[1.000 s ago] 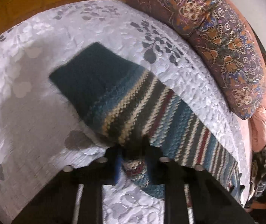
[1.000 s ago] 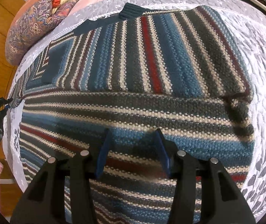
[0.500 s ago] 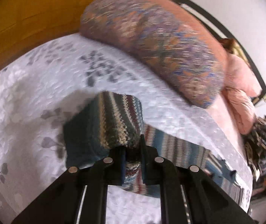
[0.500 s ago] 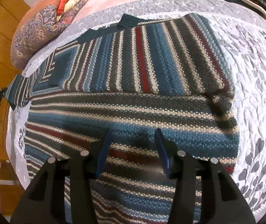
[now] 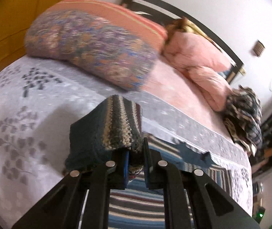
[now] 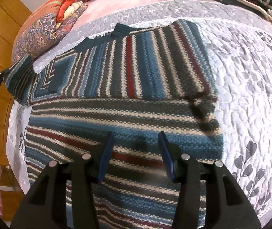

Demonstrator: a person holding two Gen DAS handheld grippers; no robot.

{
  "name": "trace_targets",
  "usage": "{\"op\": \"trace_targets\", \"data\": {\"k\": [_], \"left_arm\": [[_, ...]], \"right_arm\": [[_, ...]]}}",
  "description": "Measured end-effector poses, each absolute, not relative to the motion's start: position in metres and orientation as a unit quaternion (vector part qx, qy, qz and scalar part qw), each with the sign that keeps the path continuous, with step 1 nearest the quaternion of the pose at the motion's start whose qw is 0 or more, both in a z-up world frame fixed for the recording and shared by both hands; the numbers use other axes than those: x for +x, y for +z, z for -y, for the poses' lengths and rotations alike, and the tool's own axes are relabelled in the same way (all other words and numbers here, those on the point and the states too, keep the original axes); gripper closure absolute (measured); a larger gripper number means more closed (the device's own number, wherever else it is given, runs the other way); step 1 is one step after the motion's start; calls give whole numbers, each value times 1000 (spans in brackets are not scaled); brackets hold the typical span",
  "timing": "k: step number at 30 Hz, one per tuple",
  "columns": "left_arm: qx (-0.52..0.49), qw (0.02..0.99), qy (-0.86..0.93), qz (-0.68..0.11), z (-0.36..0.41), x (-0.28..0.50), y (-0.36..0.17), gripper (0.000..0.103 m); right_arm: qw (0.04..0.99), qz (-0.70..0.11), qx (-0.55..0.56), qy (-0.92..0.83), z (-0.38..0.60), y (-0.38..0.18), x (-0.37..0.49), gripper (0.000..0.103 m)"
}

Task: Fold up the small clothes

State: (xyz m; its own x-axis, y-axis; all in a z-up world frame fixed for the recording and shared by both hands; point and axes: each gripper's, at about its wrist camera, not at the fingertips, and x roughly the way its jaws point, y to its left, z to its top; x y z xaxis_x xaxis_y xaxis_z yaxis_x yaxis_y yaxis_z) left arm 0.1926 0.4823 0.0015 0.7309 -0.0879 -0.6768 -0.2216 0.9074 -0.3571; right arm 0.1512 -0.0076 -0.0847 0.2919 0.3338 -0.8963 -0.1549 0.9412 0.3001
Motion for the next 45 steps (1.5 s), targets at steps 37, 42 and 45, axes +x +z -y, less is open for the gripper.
{"op": "trace_targets", "data": {"k": [37, 42, 45], "left_arm": [[-214, 860, -67, -459, -443, 150, -77, 54], [-169, 874, 62, -452, -499, 174, -66, 54], [-146, 866, 104, -467, -510, 193, -78, 55]], "right_arm": [[783, -583, 79, 203, -52, -64, 191, 49], [767, -580, 97, 255, -118, -44, 222, 40], [756, -587, 101, 271, -157, -45, 241, 32]]}}
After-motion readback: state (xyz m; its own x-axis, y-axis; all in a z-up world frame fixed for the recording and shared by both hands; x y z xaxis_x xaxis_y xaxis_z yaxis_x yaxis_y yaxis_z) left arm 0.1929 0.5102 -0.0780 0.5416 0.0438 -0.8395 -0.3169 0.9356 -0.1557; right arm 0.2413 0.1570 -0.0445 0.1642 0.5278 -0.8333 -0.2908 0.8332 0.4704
